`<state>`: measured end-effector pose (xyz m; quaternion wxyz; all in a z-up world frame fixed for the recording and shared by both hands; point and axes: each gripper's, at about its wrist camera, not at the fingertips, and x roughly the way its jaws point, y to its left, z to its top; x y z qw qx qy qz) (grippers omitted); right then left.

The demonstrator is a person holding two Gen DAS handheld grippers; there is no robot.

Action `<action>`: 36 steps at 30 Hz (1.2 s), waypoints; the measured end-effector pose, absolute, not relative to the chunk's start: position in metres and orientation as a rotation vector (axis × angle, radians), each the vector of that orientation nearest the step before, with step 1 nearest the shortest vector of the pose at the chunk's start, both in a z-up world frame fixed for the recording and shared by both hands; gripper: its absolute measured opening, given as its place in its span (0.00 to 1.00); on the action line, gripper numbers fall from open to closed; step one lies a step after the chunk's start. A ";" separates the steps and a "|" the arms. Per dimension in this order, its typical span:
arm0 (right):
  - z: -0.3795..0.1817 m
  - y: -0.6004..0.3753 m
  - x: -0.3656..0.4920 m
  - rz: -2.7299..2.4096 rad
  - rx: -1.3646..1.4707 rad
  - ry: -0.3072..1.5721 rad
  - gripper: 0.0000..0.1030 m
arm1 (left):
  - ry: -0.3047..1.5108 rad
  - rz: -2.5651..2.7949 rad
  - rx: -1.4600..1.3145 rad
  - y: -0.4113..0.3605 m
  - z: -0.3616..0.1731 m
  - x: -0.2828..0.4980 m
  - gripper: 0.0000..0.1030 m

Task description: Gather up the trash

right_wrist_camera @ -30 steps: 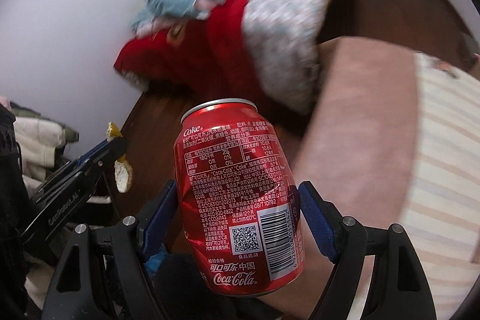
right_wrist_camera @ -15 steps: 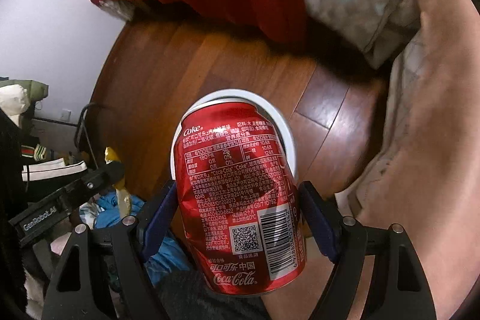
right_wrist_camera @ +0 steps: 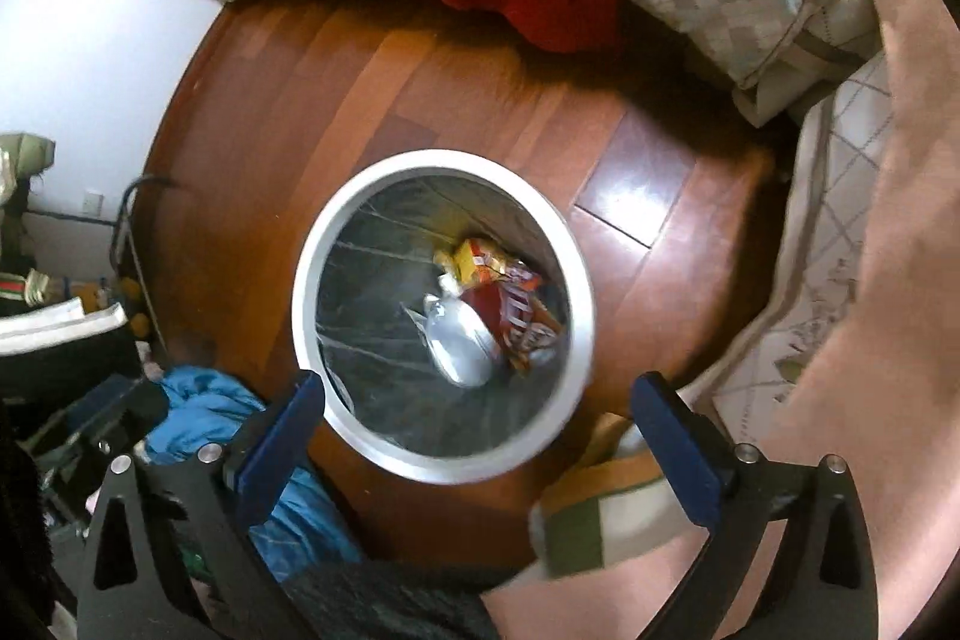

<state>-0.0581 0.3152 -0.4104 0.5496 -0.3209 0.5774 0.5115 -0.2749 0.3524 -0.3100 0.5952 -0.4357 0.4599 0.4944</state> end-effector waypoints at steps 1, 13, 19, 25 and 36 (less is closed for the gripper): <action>-0.406 0.309 -0.059 1.205 -0.783 1.343 1.00 | 1.070 1.152 -1.006 0.349 -0.309 -0.276 0.97; -0.341 0.234 -0.072 1.248 -0.839 1.223 1.00 | 1.025 1.173 -0.929 0.295 -0.253 -0.272 0.97; -0.283 0.206 -0.076 1.318 -0.773 1.175 1.00 | 0.959 1.140 -0.892 0.267 -0.202 -0.271 0.97; -0.224 0.179 -0.081 1.405 -0.730 1.152 1.00 | 0.893 1.087 -0.885 0.247 -0.156 -0.273 0.97; -0.123 0.139 -0.094 1.573 -0.692 1.099 1.00 | 0.792 1.042 -0.853 0.223 -0.081 -0.283 0.97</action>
